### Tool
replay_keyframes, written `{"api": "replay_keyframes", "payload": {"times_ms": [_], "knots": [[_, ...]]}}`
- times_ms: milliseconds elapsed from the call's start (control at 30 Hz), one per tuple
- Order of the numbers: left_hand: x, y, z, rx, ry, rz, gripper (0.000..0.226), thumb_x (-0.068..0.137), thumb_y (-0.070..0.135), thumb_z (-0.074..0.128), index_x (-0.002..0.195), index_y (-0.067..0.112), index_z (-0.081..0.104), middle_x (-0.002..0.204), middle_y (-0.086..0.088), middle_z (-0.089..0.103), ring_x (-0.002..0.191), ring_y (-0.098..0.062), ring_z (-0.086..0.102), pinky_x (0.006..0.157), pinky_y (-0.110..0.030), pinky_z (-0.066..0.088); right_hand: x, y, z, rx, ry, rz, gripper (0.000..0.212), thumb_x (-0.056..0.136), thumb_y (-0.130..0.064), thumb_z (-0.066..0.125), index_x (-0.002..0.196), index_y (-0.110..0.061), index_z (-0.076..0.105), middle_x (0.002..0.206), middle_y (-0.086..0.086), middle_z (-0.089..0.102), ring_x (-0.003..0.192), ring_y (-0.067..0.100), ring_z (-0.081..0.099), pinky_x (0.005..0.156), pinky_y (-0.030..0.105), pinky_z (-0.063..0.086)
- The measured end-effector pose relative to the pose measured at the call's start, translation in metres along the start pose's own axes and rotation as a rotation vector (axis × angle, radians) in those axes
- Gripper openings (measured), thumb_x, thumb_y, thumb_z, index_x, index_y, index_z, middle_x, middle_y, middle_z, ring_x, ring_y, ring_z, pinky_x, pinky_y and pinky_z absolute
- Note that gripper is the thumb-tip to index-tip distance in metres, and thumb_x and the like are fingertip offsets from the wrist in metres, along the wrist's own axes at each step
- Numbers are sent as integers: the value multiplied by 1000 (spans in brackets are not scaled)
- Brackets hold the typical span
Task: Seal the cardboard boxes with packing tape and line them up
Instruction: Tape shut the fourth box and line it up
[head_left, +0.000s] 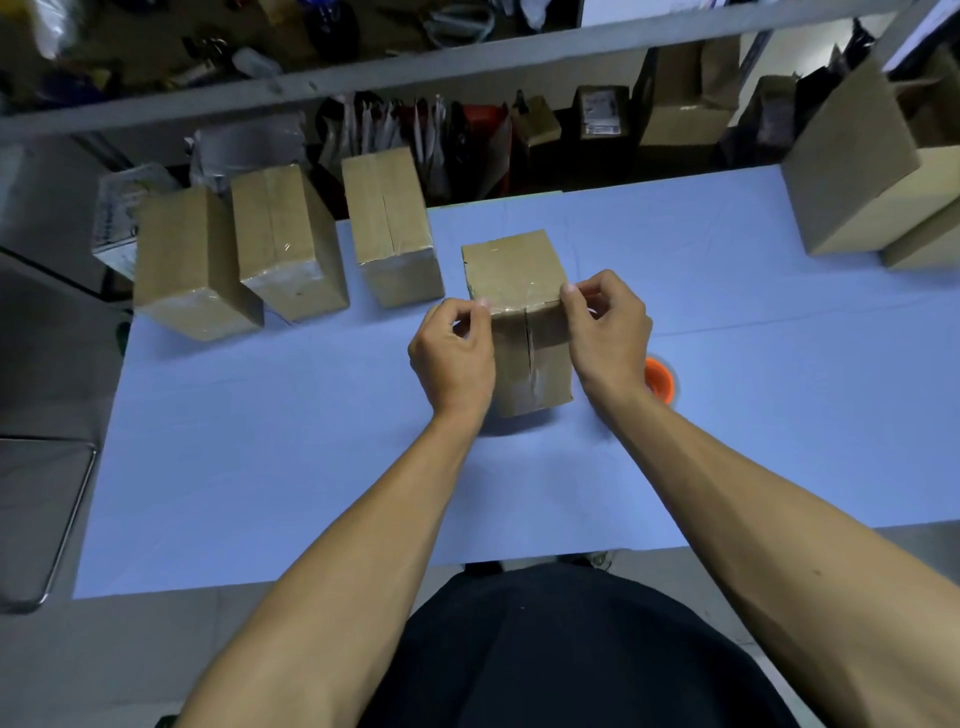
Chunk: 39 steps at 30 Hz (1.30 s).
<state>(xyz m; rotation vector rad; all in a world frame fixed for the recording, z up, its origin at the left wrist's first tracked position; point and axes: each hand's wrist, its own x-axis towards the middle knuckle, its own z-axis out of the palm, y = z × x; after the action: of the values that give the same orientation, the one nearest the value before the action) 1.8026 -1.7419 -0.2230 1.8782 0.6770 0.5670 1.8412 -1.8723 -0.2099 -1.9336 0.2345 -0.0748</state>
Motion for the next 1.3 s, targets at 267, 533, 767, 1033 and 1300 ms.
{"api": "replay_keyframes", "payload": {"times_ms": [267,533,767,1033,1300], "knots": [[-7,-6,5,-41,85,-162,22,78,15,67,59,17,56,58,8,58,57,-5,50,58,-19,40,-13,-1,1,-55,51,55,17,85,-21,59,73,-9,58,68,-6,62,71,15,59,70,36,46],[-27,-28,1,-243,-8,-220,21,79,9,72,74,26,62,69,19,65,69,-4,63,67,-18,49,-17,19,-13,49,-13,98,12,81,-14,68,73,-9,60,76,2,68,74,10,64,69,25,47],[-30,-35,9,-261,-246,-317,54,83,27,68,133,18,52,125,2,60,113,-8,59,89,-15,48,-20,30,-14,-4,-149,93,16,87,-24,65,103,-19,66,95,-8,66,85,2,60,77,21,46],[-26,-36,10,-101,-437,-241,44,87,43,50,129,33,57,106,30,67,99,10,61,82,-8,44,-24,34,-3,-178,-270,-120,21,100,-34,53,108,-21,66,96,-7,69,93,19,60,78,38,48],[-15,-45,1,-340,-543,-338,40,91,29,52,129,21,61,127,0,68,124,-20,60,112,-44,41,-9,36,-21,-25,-439,-35,31,105,-22,42,87,-38,63,70,-31,55,88,23,54,88,50,49]]}}
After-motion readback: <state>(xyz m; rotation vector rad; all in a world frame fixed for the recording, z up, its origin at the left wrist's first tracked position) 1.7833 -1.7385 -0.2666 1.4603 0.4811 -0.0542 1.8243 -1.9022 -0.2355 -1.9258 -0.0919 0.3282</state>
